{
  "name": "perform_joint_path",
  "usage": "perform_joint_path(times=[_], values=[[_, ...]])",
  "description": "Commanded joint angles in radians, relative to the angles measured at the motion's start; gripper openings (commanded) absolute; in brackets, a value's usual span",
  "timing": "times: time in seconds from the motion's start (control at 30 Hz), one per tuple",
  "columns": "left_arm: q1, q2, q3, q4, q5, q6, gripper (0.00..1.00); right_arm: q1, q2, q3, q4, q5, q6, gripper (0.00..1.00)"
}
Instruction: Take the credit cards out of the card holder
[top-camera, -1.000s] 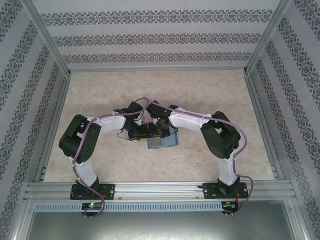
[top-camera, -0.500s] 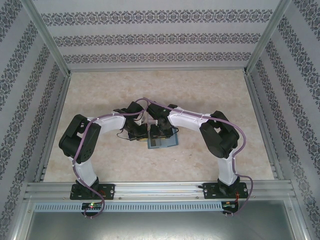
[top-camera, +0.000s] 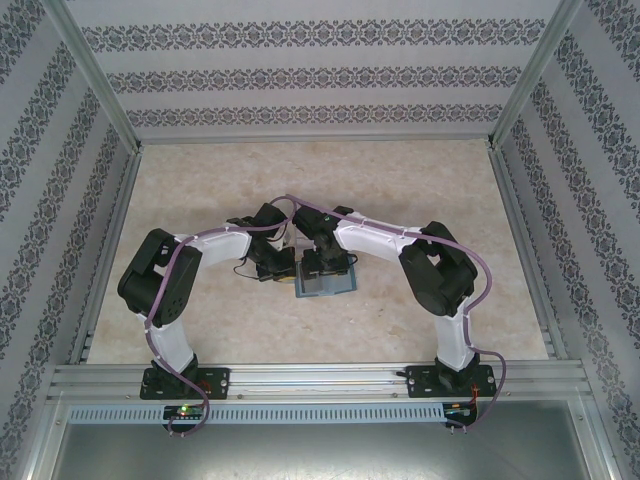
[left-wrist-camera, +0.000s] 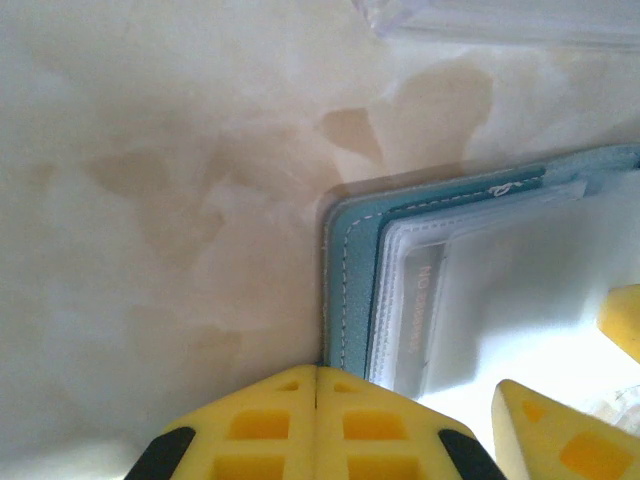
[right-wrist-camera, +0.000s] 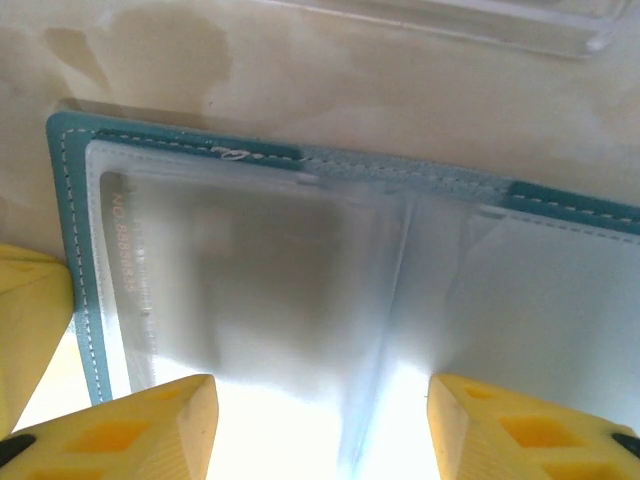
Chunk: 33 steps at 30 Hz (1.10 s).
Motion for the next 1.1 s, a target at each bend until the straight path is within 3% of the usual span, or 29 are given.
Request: perform_joint_path(times=[0.0,0.37,0.63,0.73,0.93,1.07], values=[[-0.015,0.008,-0.005,-0.049,-0.008,0.008,0.0,0.016,0.017,0.019,-0.015,-0.009,-0.028,0.61],[-0.015,0.007,-0.01,-0.049,-0.009,0.008,0.0,0.016,-0.042,-0.003,0.035,-0.035,0.0,0.61],[-0.015,0.008,-0.01,-0.044,-0.01,0.007,0.0,0.016,-0.057,-0.047,0.155,-0.157,0.057,0.36],[-0.015,0.007,-0.012,-0.046,-0.01,0.009,0.0,0.015,-0.036,-0.049,0.168,-0.173,0.064,0.31],[-0.015,0.009,-0.013,-0.047,-0.01,0.011,0.0,0.016,-0.001,-0.06,0.187,-0.184,0.076,0.31],[-0.015,0.009,-0.012,-0.047,-0.008,0.01,0.0,0.016,0.016,-0.065,0.182,-0.181,0.074,0.36]])
